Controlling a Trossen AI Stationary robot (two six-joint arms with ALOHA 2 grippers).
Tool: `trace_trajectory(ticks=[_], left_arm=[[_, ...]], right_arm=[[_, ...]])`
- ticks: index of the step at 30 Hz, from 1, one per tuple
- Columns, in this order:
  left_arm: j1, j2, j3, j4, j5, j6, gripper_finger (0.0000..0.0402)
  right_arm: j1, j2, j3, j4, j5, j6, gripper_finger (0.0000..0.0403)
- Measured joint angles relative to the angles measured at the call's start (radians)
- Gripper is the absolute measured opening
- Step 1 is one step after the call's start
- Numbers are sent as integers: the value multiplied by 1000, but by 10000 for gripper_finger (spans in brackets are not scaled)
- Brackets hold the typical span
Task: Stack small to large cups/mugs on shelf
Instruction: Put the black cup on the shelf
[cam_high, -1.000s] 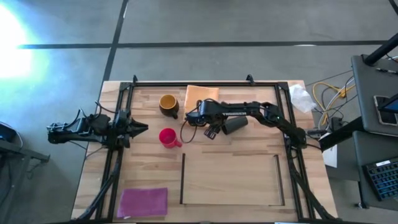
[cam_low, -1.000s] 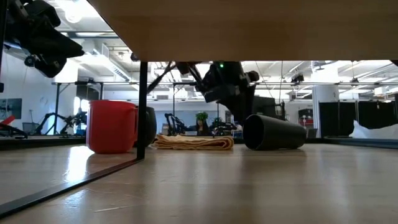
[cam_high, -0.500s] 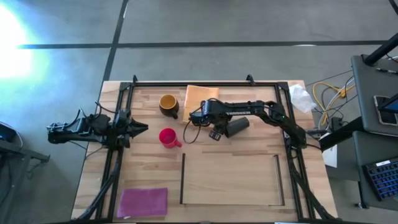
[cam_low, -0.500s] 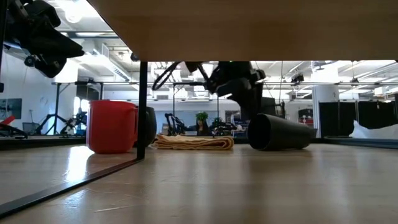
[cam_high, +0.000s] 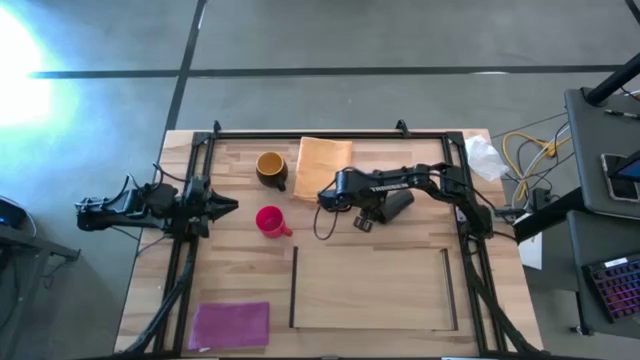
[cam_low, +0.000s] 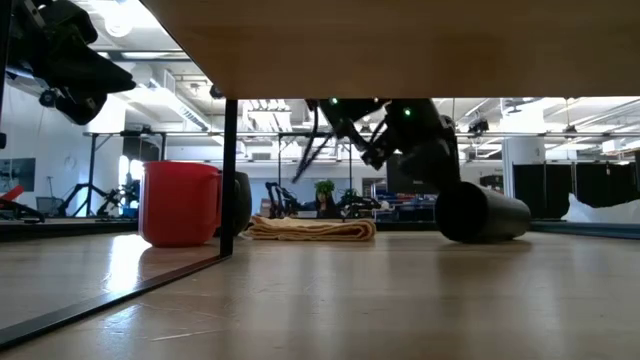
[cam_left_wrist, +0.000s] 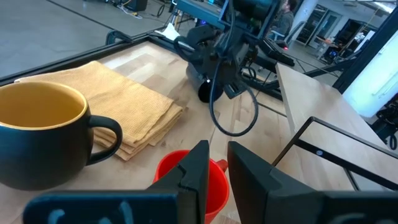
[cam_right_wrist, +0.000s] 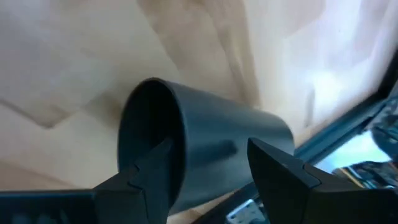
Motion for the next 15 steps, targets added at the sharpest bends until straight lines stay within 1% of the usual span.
trace_trajectory(ticks=[3, 6, 9, 12, 15], left_arm=[[0, 0, 0, 0, 0, 0, 45], [0, 0, 0, 0, 0, 0, 45], [0, 0, 0, 0, 0, 0, 45], [0, 0, 0, 0, 0, 0, 45], [0, 0, 0, 0, 0, 0, 45]], right_arm=[[0, 0, -29, 0, 13, -1, 191], [0, 0, -52, -1, 61, -11, 191], [0, 0, -67, -1, 83, -23, 180], [-4, -5, -68, 0, 84, -24, 148], [-11, -19, -67, 0, 96, -36, 96]])
